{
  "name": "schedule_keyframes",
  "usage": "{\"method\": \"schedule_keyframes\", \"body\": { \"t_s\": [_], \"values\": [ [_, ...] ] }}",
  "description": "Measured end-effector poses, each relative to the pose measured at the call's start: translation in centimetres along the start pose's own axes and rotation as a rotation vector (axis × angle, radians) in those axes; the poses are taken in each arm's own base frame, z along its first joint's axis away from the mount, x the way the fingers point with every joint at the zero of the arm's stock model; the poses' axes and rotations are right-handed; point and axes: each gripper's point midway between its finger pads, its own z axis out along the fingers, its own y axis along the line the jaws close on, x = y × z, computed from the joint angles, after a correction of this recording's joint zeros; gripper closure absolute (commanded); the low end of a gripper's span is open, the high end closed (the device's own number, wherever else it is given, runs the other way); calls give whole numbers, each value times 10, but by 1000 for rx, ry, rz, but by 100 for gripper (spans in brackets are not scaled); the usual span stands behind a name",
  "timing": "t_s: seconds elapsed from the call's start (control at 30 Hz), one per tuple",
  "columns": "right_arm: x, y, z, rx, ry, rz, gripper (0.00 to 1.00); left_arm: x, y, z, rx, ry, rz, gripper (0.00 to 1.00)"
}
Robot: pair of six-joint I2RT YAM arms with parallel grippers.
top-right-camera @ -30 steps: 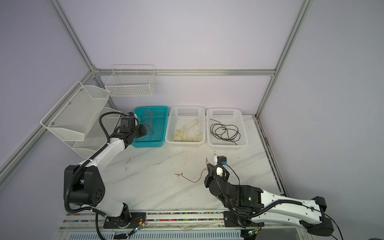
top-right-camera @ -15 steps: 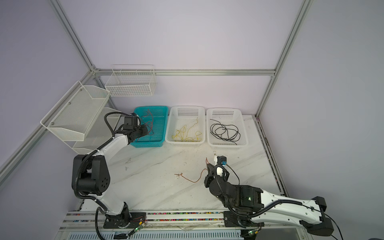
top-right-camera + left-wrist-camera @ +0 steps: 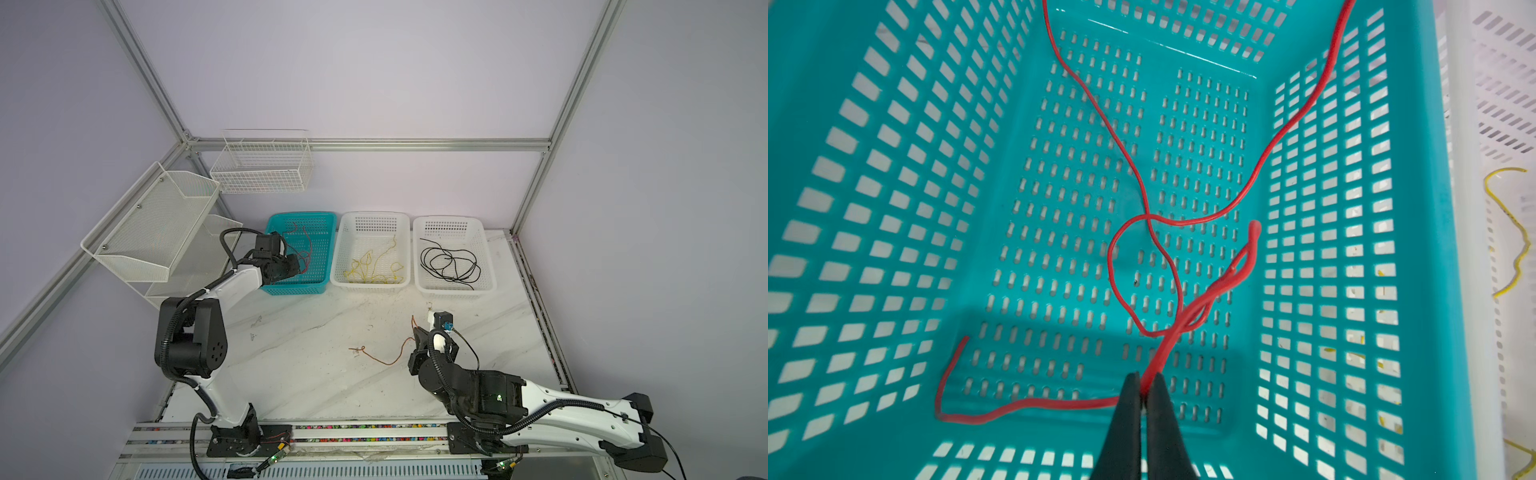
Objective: Untangle the cables
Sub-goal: 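Lower the red wire into the teal basket with the left gripper, then open the left gripper to release the red wire in the teal basket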
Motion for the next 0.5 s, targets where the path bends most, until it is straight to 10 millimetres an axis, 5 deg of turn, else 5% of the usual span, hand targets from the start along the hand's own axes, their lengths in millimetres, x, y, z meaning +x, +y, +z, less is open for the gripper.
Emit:
{"method": "schedule_keyframes", "body": {
  "t_s": [0.5],
  "values": [
    [0, 0, 0, 0, 0, 0, 100, 1, -3, 0, 20, 7, 13, 79]
  ]
}}
